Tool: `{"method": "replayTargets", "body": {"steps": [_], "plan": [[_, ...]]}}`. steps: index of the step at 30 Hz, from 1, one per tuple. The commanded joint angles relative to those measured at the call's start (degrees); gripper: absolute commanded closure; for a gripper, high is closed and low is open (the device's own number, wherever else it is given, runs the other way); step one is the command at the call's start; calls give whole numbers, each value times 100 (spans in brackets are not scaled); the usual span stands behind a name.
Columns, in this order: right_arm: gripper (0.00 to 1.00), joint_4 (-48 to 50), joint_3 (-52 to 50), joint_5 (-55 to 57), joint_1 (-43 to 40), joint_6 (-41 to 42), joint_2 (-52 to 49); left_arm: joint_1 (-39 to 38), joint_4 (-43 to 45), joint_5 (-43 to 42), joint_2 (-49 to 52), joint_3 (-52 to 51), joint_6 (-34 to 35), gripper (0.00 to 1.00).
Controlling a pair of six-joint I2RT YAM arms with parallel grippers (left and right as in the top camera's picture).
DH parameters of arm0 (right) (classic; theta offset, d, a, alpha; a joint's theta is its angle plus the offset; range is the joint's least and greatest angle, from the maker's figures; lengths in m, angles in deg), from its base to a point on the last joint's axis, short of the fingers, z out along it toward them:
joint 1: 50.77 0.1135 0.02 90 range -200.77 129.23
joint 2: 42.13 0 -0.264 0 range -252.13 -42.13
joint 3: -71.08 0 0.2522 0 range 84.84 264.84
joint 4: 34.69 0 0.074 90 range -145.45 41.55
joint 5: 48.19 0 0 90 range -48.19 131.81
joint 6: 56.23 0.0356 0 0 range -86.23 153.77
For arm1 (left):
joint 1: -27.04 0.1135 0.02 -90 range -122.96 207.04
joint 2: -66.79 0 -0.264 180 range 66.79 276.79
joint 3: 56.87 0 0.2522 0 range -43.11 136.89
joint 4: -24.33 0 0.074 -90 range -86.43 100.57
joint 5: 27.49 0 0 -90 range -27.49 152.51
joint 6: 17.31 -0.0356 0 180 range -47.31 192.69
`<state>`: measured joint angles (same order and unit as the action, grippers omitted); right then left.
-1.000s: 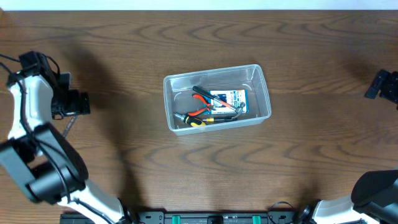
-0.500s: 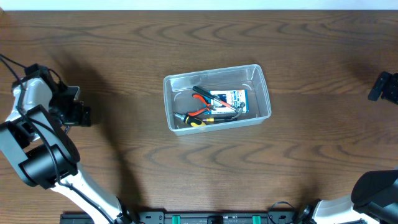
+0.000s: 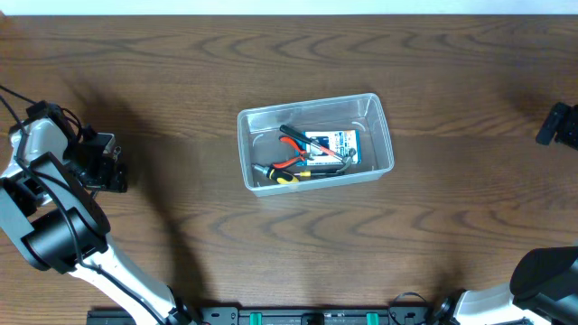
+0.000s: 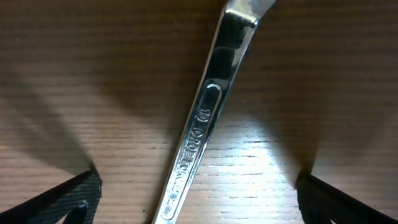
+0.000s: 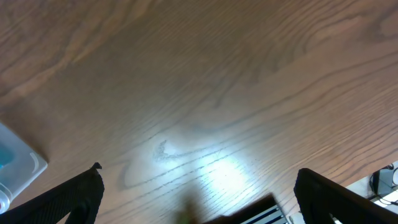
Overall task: Pack container
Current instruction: 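Grasp the silver wrench with the left gripper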
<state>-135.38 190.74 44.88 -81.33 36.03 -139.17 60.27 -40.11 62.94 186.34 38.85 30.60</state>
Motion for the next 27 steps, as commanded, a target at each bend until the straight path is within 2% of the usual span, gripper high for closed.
{"method": "replayTargets", "body": {"steps": [1, 7, 10, 12, 16, 20, 24, 27], "plan": [[1, 15, -26, 61, 22, -59, 15, 13, 2, 2, 234, -52, -184, 3], [1, 13, -26, 59, 22, -59, 15, 13, 20, 2, 358, -52, -184, 10], [1, 11, -26, 59, 22, -59, 15, 22, 68, 0, 413, -52, -184, 32], [1, 11, -26, 59, 22, -57, 15, 24, 90, 2, 424, -52, -184, 39], [1, 2, -26, 59, 22, -57, 15, 24, 151, 2, 424, -52, -184, 47], [1, -7, -26, 59, 22, -57, 15, 24, 155, 2, 424, -52, -184, 59], [1, -7, -26, 59, 22, -57, 15, 24, 160, 2, 424, -52, -184, 61], [1, 13, -26, 59, 22, -57, 15, 24, 160, 2, 424, -52, -181, 69]]}}
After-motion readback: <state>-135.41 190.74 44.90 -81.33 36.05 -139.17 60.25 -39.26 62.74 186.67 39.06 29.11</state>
